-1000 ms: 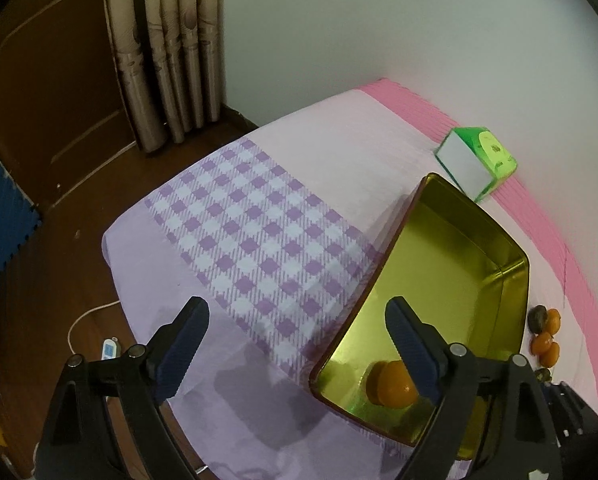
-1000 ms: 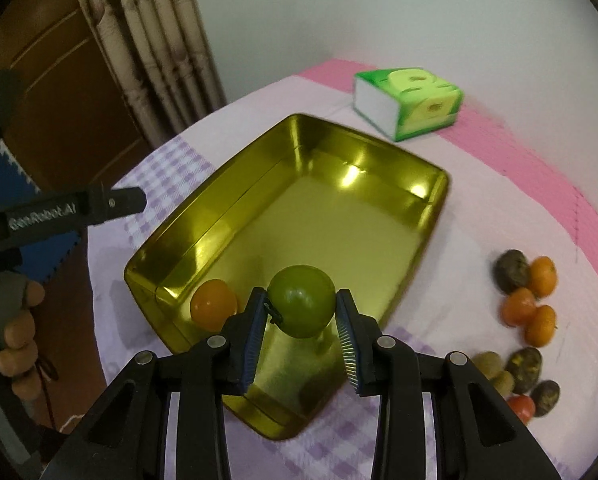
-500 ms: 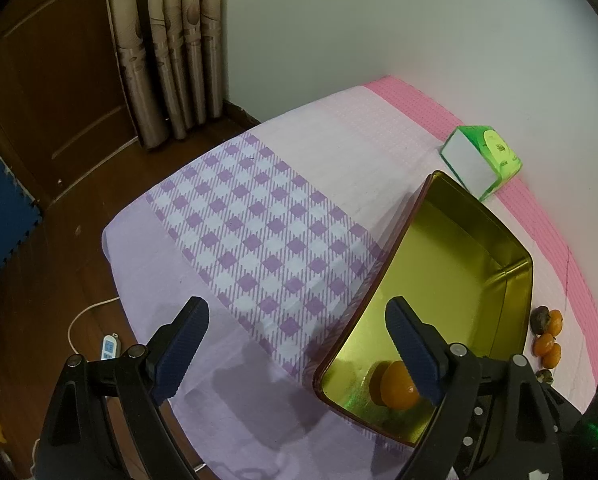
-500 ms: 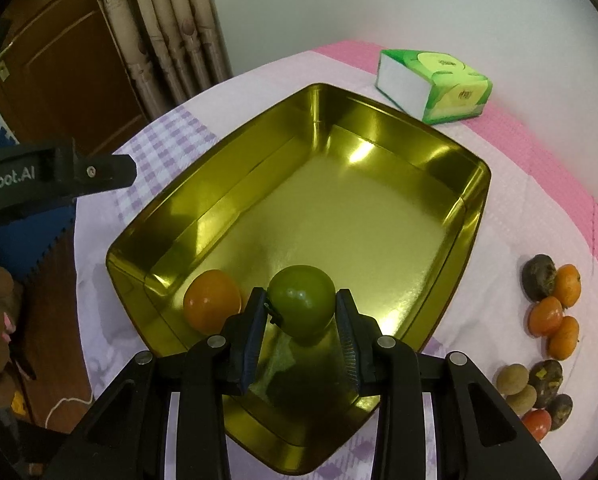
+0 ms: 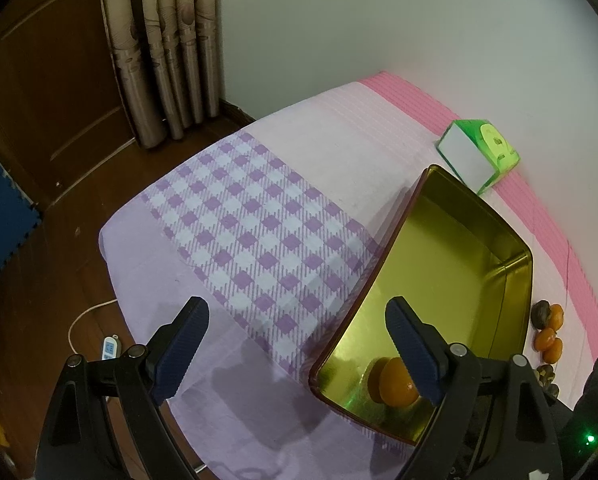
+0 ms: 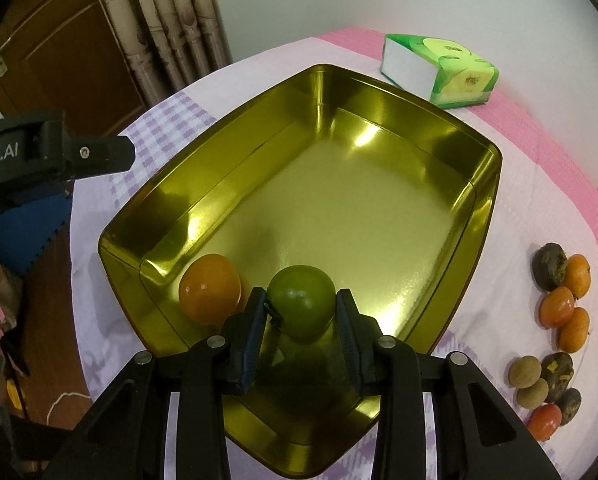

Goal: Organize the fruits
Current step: 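Carry the green tomato with the right tool into the tin and release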

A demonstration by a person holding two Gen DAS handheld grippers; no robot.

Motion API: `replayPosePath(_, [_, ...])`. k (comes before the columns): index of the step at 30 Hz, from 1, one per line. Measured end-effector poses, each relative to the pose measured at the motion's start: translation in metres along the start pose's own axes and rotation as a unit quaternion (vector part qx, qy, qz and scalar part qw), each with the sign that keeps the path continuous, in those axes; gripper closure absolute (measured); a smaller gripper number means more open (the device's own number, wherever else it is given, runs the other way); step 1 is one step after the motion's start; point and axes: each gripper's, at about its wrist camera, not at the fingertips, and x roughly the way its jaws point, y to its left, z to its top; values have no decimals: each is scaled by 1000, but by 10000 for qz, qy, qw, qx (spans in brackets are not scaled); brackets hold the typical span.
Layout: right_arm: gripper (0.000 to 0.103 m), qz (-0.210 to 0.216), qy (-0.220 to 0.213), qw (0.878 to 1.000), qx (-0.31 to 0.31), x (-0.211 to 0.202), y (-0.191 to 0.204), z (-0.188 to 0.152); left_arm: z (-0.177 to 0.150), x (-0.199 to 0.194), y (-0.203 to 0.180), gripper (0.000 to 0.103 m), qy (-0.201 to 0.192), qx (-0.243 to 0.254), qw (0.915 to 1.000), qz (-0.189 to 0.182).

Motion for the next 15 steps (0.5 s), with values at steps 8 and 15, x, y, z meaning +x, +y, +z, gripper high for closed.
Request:
replayPosePath(8, [59,3,-135,9999,40,-12,0,3,0,0,-3,16,-2,69,10000,-9])
replayPosePath(15, [52,15,-364,9991,204,-34,-6,2,-3,-4,-11,15,-91,251,9996,-37])
